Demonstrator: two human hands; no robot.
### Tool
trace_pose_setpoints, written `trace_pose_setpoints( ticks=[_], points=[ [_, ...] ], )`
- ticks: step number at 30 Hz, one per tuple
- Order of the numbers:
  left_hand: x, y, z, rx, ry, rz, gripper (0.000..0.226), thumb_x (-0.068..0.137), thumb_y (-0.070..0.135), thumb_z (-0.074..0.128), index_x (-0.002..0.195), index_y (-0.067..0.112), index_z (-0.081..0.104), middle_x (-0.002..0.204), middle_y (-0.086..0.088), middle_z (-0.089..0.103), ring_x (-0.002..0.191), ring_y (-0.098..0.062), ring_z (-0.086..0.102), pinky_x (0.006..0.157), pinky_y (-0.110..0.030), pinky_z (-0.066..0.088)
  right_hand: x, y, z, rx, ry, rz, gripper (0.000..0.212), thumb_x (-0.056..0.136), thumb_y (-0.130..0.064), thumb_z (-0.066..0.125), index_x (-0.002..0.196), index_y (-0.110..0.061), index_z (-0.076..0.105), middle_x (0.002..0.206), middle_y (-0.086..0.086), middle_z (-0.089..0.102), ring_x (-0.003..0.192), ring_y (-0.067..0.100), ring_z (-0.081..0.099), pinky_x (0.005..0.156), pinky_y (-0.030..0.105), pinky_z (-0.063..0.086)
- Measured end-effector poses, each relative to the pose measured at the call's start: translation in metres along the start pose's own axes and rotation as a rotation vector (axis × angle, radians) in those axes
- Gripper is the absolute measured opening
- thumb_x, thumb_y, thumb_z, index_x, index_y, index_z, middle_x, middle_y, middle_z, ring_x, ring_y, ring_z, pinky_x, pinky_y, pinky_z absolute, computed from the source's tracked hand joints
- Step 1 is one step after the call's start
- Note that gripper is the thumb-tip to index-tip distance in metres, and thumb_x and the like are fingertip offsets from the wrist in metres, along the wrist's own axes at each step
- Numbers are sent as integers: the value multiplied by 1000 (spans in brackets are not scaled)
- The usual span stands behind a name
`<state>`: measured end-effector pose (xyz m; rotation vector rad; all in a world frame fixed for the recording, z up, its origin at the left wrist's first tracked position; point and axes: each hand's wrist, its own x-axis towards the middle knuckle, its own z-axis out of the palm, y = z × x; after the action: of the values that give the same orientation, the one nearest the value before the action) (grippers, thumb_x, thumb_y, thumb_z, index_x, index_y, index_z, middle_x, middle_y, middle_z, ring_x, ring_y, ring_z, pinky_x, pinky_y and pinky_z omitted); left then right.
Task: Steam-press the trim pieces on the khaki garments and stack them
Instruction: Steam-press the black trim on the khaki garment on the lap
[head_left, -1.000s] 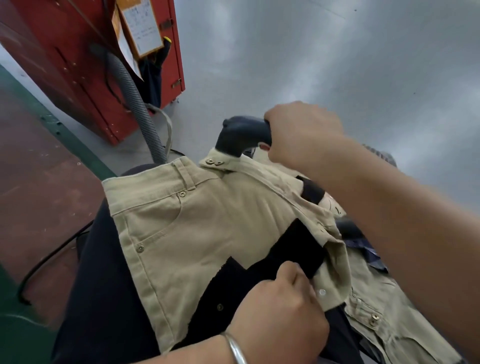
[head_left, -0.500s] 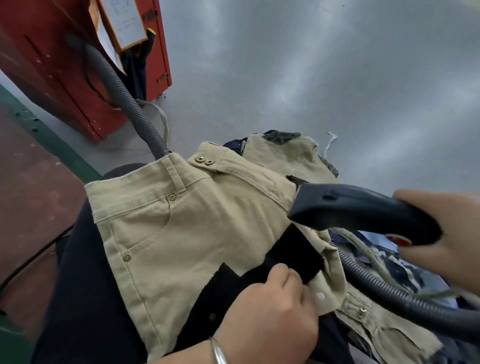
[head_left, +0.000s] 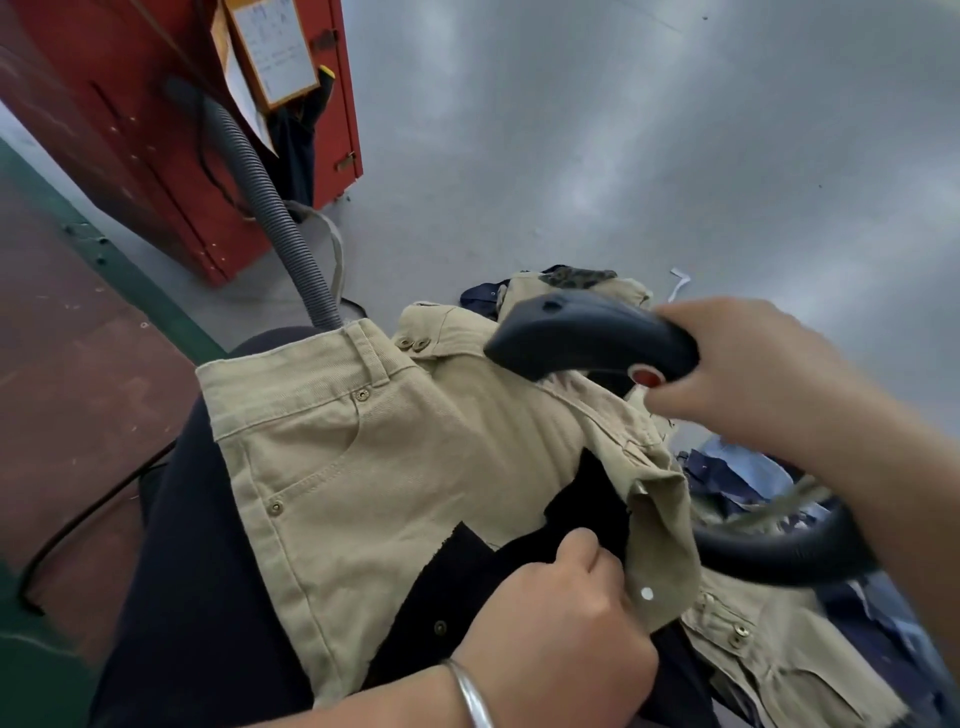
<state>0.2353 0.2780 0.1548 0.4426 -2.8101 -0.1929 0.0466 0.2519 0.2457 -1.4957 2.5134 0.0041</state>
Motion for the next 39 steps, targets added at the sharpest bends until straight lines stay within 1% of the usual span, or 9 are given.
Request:
trace_pose_setpoints(
  ticks=[4,10,13,23,26,28,31,35,39],
  points=[
    [5,4,-4,-66,44,-109,31,27,21,87,44,15,61,48,2,51,43,-16,22,45,-24,7,50,-25,14,-27,39,31,13,82,-25,66,91,-26,57,71,-7,52,60,14,49,48,22,24],
    [-4,-8,-3,-63,-21,-41,8,57,12,68,58,20,69,63,3,65,52,-12,53,33,-20,24,35,1,-9,180,98,30,18,76,-28,70,92,-27,62,61,-5,57,57,17,58,47,22,37],
    [-2,-9,-3,-74,38,-57,30,70,7,48,61,20,73,65,2,68,50,-13,55,32,-21,35,-15,28,-22,199,114,41,38,55,-52,59,89,-35,61,64,-14,63,51,17,61,51,36,52],
    [-2,-6,-5,-57,44,14,21,62,-2,59,57,15,71,63,-6,68,46,-15,50,34,-22,35,-79,39,9,121,-116,191,19,62,-49,60,79,-46,53,67,-40,56,34,4,49,39,21,34],
    [-2,-4,-3,-33,91,-48,40,78,-4,41,61,10,74,61,-3,67,44,-14,49,33,-23,32,-56,33,16,169,-72,161,16,67,-44,65,79,-37,56,60,-22,62,39,3,54,43,23,39],
    [-1,-4,-5,-16,41,-28,30,71,0,48,60,11,74,62,-3,67,44,-14,50,33,-21,30,-34,29,21,231,-3,138,16,71,-37,70,77,-32,57,53,-5,59,44,9,56,47,26,41],
    [1,-2,-11,-4,-34,5,21,58,3,55,56,15,72,64,-5,69,45,-13,52,33,-19,28,3,17,23,235,77,145,16,79,-32,72,87,-29,58,66,-11,57,59,9,54,52,24,34],
    [3,-2,-14,-5,-64,-8,14,44,9,66,54,17,72,68,-4,72,46,-12,54,32,-17,28,28,26,6,359,196,210,20,78,-30,69,96,-24,62,77,2,67,69,28,68,68,43,58],
    [-4,-12,-20,-79,-171,-19,17,44,8,62,50,22,69,62,5,67,47,-10,54,31,-18,35,6,60,-8,502,304,229,22,65,-30,67,86,-28,62,56,3,66,41,14,64,41,38,56]
  ],
)
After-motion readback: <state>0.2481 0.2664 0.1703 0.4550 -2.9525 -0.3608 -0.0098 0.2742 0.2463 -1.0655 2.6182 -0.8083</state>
